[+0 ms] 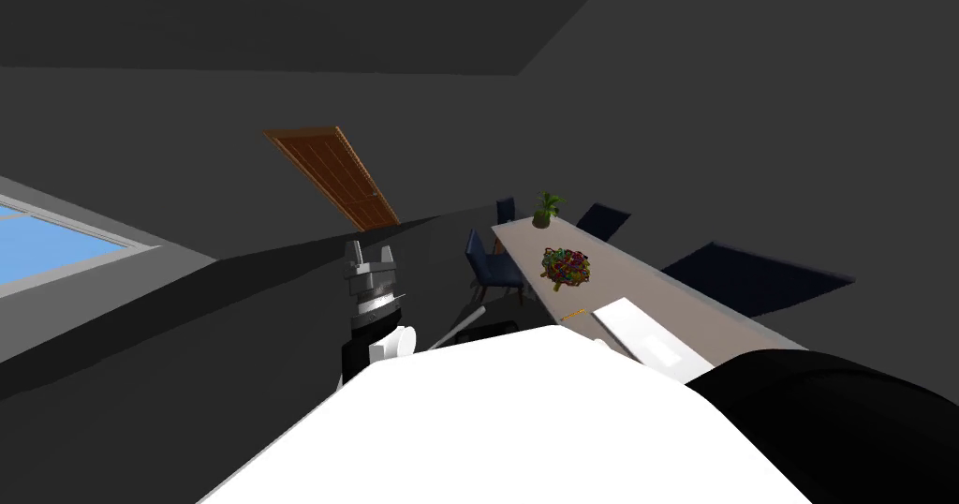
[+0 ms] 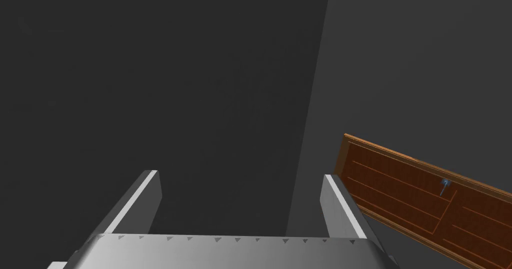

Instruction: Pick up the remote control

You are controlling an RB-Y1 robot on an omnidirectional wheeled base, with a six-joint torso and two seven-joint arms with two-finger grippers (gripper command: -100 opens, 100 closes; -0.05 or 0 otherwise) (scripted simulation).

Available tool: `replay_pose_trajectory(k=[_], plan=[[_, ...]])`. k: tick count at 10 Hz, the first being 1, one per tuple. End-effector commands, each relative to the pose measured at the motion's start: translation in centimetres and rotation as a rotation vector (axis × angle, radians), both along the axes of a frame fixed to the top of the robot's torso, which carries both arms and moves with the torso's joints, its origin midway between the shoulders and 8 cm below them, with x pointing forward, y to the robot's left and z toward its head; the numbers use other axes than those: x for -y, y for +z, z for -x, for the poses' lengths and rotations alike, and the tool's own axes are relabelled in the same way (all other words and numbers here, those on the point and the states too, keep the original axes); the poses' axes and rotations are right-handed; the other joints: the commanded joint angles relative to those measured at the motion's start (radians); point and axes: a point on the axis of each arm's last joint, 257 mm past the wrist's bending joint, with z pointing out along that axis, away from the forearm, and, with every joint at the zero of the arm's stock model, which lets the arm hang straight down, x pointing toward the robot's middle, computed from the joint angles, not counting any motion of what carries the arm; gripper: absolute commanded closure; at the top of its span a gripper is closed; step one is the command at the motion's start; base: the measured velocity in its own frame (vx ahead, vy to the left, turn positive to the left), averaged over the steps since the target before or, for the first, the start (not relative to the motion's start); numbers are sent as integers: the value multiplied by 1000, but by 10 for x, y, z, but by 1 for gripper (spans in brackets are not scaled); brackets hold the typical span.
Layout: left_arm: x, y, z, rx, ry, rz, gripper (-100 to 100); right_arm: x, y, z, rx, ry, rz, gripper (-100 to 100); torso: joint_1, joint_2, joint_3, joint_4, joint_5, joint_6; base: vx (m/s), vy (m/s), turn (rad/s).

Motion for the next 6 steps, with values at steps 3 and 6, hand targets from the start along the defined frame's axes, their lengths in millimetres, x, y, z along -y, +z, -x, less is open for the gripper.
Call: replay_pose_trajectory(k=[3,6], plan=[[0,0,0,0,0,0,0,41,5,62,-118,59,86,-100,-2,-1,-1,0,-1,1,61,-74,268],[0,0,0,0,0,0,0,70,9,101,-203,114,146,-100,-5,-2,-1,0,-1,0,63,-120,289]])
